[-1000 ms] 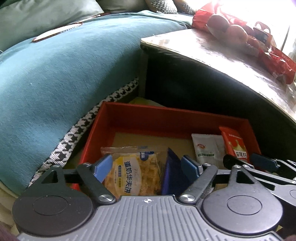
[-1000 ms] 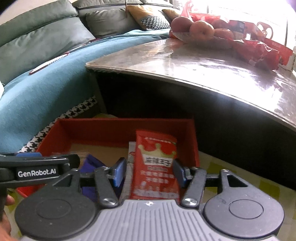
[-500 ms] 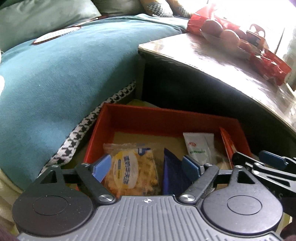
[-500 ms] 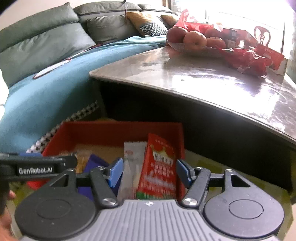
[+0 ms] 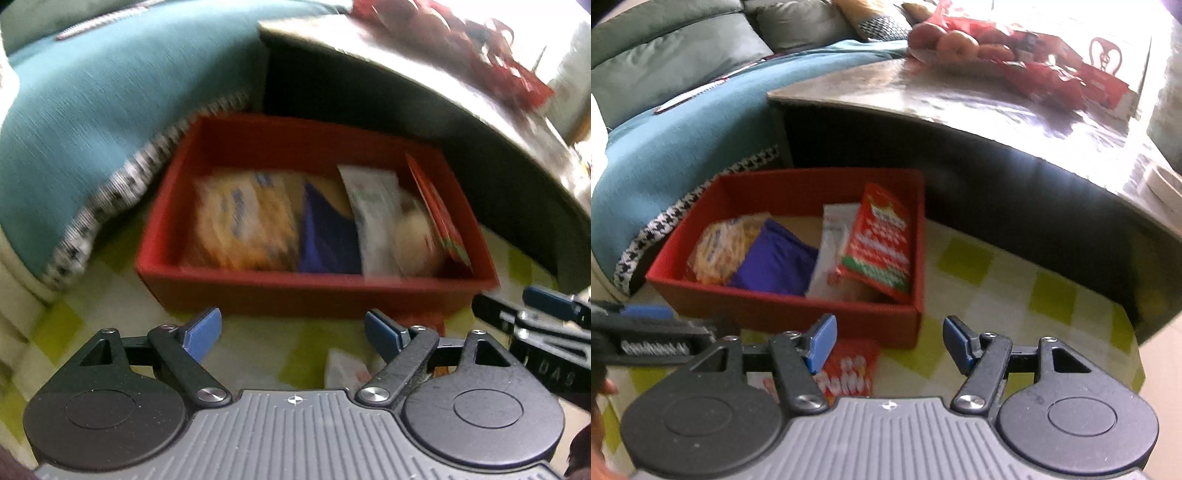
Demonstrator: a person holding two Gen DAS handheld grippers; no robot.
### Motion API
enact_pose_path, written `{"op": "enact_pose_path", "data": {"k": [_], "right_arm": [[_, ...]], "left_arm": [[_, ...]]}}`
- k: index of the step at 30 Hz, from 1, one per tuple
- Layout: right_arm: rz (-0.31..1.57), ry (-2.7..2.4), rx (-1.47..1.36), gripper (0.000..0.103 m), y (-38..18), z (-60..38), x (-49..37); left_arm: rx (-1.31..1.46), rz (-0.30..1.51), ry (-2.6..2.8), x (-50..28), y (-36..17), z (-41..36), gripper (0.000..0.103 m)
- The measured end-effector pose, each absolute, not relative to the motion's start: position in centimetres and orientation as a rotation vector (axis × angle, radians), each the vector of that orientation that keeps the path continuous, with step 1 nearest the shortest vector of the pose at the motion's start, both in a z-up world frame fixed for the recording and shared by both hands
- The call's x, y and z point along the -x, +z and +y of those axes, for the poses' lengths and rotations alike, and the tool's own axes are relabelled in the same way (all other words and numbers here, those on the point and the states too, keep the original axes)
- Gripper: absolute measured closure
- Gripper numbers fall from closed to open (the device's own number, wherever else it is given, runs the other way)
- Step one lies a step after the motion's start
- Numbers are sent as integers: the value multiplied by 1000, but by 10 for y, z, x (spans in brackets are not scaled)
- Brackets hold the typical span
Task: Organize snacks
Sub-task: 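Move the left tool to the white duck-neck pouch while the right tool approaches the red Trolli bag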
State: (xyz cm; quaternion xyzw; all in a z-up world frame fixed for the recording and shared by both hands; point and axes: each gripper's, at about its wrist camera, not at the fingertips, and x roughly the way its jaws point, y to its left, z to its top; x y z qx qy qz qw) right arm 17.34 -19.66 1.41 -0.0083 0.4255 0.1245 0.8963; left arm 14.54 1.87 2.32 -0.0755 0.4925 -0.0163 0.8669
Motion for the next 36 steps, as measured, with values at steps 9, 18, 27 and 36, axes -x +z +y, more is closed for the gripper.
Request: {"op": "enact_pose_path", "data": {"k": [9, 18, 27, 36], "right_arm": [[931, 240, 16, 38, 6, -221, -158], [959, 248, 10, 38, 1, -233, -157], [965, 255, 10, 38, 0, -233, -160], [979, 251, 6, 37, -3, -238, -159]], "left_arm": [[54, 1132, -91, -131, -10, -32, 14], [79, 1147, -71, -134, -21, -39, 12], [159, 1140, -22, -136, -19, -21, 14], [192, 1145, 14, -142, -23, -14, 14]]}}
